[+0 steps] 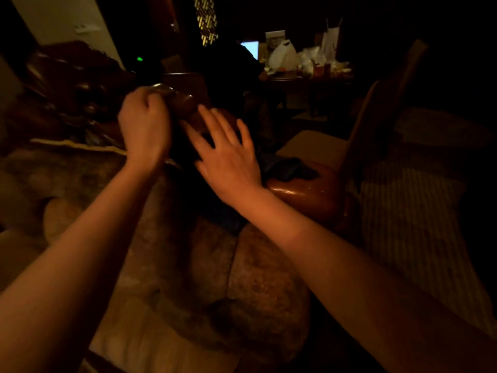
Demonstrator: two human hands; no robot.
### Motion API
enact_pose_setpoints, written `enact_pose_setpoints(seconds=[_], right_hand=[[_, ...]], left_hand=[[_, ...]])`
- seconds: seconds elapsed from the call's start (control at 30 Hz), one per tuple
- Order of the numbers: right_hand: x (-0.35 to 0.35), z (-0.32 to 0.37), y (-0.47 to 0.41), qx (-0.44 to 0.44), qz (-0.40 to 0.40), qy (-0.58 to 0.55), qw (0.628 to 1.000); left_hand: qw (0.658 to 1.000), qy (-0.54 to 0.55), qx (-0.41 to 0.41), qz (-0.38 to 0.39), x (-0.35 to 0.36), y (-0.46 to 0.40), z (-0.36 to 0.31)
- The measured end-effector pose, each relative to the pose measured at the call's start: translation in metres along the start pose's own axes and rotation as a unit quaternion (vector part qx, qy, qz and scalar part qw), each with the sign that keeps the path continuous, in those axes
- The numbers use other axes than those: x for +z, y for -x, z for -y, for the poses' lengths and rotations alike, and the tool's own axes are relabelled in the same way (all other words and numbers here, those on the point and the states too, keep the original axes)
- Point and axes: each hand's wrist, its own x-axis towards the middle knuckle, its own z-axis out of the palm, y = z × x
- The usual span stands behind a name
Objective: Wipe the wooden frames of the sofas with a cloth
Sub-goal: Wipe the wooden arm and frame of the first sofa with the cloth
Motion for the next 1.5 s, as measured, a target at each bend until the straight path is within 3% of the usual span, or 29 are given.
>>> enact_pose_setpoints(seconds=[0.1, 0.27, 0.37, 0.5, 0.6, 0.83, 0.97, 1.07, 1.13, 1.17, 1.27, 1.33, 1.5], right_hand=[[-0.014, 0.008, -0.065, -0.002, 0.039, 0.002, 0.999], [-0.014, 0.014, -0.106, 0.097, 0.102, -0.089, 0.986], [-0.020, 0.008, -0.056, 0.088, 0.130, -0.068, 0.985], [-0.020, -0.013, 0.037, 0.109, 0.139, 0.048, 0.983], [-0.027, -0.031, 0.054, 0.112, 0.175, 0.109, 0.972], [-0.068, -0.082, 0.061, 0.091, 0.266, 0.057, 0.958], [-0.081, -0.109, 0.040, 0.068, 0.339, -0.042, 0.937], [-0.072, -0.120, 0.024, 0.062, 0.338, -0.098, 0.934], [-0.063, -0.122, 0.014, 0.069, 0.317, -0.193, 0.926], [-0.060, -0.119, 0.008, 0.099, 0.299, -0.276, 0.908], [-0.055, -0.096, -0.019, 0.246, 0.240, -0.495, 0.798], [-0.047, -0.083, -0.045, 0.269, 0.242, -0.518, 0.775], [-0.023, -0.077, -0.106, 0.142, 0.320, -0.515, 0.783]], left_hand=[[0.997, 0.027, -0.067, -0.004, -0.006, -0.030, 0.007], [0.995, 0.041, -0.082, -0.033, -0.001, -0.036, 0.006], [0.998, 0.017, -0.045, -0.038, 0.001, -0.019, 0.008], [0.996, -0.071, 0.044, -0.045, 0.018, 0.022, -0.009], [0.988, -0.102, 0.107, -0.035, 0.032, 0.054, -0.026], [0.965, -0.141, 0.204, 0.086, 0.060, 0.097, -0.045], [0.979, -0.156, 0.104, 0.086, 0.075, 0.093, -0.066], [0.967, -0.238, 0.087, 0.026, 0.070, 0.080, -0.075], [0.969, -0.241, 0.036, -0.035, 0.063, 0.063, -0.073], [0.976, -0.207, -0.025, -0.068, 0.061, 0.055, -0.069], [0.969, -0.125, -0.177, -0.118, 0.077, 0.049, -0.057], [0.965, -0.189, -0.149, -0.106, 0.093, 0.060, -0.042], [0.953, -0.242, -0.134, -0.124, 0.099, 0.057, -0.036]])
